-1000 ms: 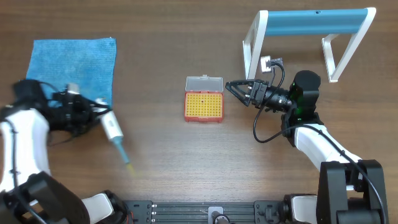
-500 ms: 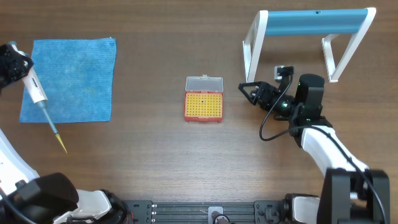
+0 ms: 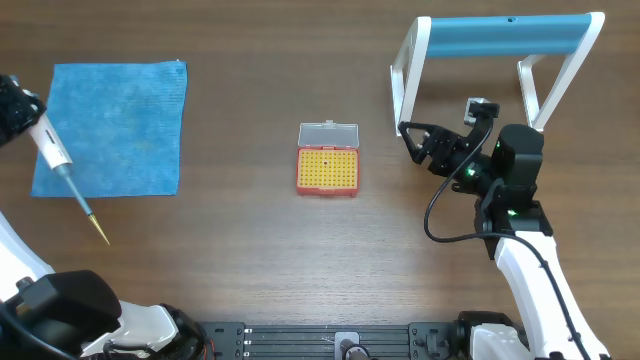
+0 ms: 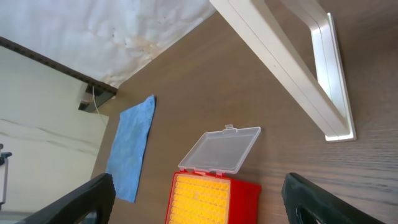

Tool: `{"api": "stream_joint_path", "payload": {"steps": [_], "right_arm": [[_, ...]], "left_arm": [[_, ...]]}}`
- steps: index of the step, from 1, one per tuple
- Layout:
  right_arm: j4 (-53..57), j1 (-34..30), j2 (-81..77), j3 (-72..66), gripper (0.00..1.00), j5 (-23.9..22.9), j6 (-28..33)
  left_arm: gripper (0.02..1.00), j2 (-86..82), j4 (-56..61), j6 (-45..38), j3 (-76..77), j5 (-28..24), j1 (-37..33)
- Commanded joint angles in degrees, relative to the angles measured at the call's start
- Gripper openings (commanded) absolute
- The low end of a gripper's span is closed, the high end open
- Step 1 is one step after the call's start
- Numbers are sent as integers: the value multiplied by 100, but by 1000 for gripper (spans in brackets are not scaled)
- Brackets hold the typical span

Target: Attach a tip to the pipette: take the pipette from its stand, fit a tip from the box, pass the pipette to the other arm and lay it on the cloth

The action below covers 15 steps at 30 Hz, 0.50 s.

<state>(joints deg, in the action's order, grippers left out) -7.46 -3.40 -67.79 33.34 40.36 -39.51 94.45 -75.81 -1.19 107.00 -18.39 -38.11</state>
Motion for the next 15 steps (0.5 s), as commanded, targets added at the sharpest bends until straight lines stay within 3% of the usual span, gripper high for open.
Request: {"api": "stream_joint_path", "payload": {"steps": [1, 8, 15], "right_arm": [[44, -22, 83, 105, 871, -96, 122], [415, -15, 83, 105, 873, -74, 74], [442, -15, 85, 105, 871, -98, 26]], "left_arm": [[29, 22, 640, -2, 101, 129, -13], [27, 448, 918, -684, 101, 857, 33], [27, 1279, 896, -940, 103, 1794, 658]]}}
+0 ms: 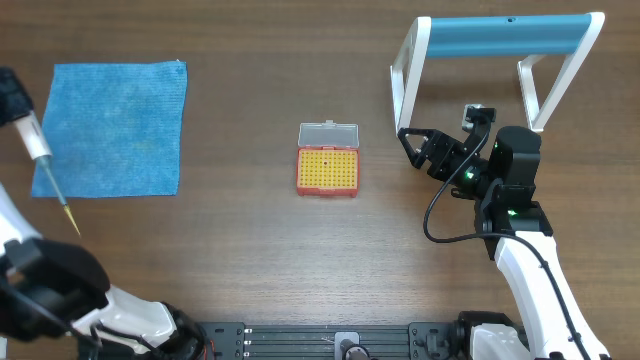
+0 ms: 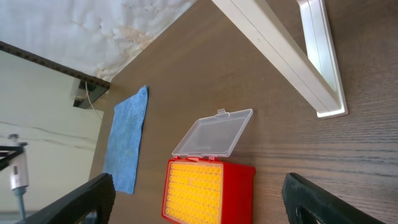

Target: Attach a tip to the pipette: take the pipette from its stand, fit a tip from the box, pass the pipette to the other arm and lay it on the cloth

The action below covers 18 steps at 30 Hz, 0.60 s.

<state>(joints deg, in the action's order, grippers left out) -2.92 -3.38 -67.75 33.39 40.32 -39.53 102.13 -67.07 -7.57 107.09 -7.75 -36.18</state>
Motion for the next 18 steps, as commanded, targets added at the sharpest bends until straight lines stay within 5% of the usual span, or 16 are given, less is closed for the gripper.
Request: {"api": "stream_joint_path", "payload": {"steps": [1, 9, 18], "right_arm": [[-13, -17, 81, 101, 871, -98, 22], [-9, -17, 79, 101, 871, -136, 15], [13, -17, 79, 101, 871, -136, 15]], "left_arm": [[29, 621, 52, -315, 94, 809, 577], [29, 1257, 605, -367, 96, 1364, 1263], [27, 1460, 643, -57, 98, 1362, 1215]]}}
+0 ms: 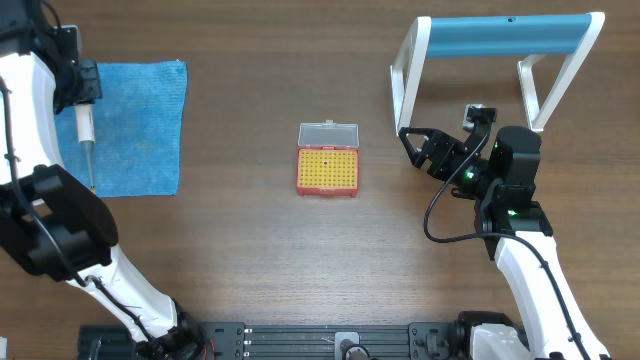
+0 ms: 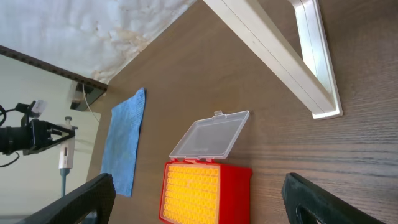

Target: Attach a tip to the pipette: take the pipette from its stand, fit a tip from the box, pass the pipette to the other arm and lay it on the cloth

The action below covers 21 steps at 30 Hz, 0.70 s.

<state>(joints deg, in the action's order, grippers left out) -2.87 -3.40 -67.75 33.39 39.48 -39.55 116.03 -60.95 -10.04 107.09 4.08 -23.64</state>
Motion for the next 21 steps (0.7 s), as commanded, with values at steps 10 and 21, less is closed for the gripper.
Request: {"api": "stream_joint_path", "payload": {"steps": [10, 21], "right_arm": [[9, -15, 79, 101, 871, -50, 20], [376, 13, 79, 101, 871, -55, 17]], "left_arm": [[25, 87, 533, 177, 98, 197, 4], [27, 1585, 140, -551, 1187, 621, 22]]}}
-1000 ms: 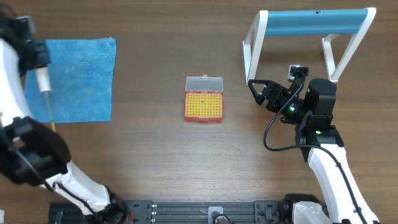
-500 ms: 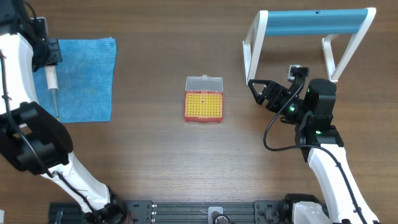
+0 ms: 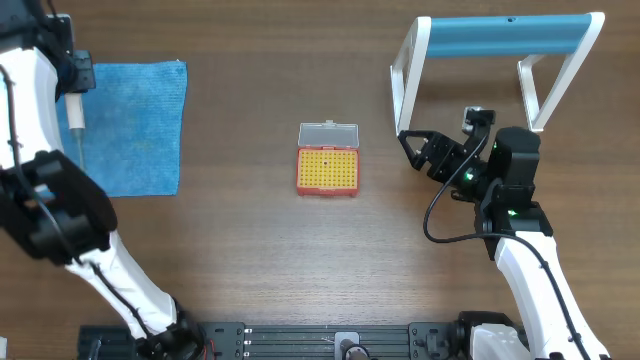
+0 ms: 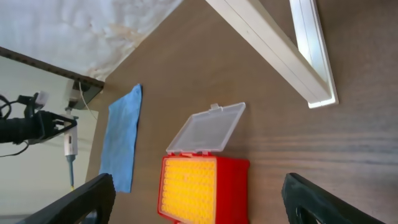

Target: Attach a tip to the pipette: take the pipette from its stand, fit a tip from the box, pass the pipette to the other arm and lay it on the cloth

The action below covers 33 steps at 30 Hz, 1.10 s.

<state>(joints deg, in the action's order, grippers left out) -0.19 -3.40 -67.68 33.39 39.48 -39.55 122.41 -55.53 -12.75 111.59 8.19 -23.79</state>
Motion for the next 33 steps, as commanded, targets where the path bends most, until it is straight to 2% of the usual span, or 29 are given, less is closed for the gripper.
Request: {"api": "stream_joint_path", "payload": {"steps": [1, 5, 8, 11, 33], "right_arm": [[107, 48, 72, 101, 871, -74, 15], [103, 291, 72, 101, 871, -463, 13], [103, 350, 72, 101, 871, -503, -74], [103, 350, 72, 101, 873, -507, -92], [101, 348, 72, 101, 871, -570, -90]], "left_arm": [[27, 1174, -599, -278, 979, 168, 37], [27, 2105, -1478, -365, 2223, 63, 103], [27, 2321, -1655, -428, 2658, 59, 177], [29, 2326, -1609, -531, 2706, -153, 240], [27, 2699, -1733, -533, 2708, -114, 212]]}}
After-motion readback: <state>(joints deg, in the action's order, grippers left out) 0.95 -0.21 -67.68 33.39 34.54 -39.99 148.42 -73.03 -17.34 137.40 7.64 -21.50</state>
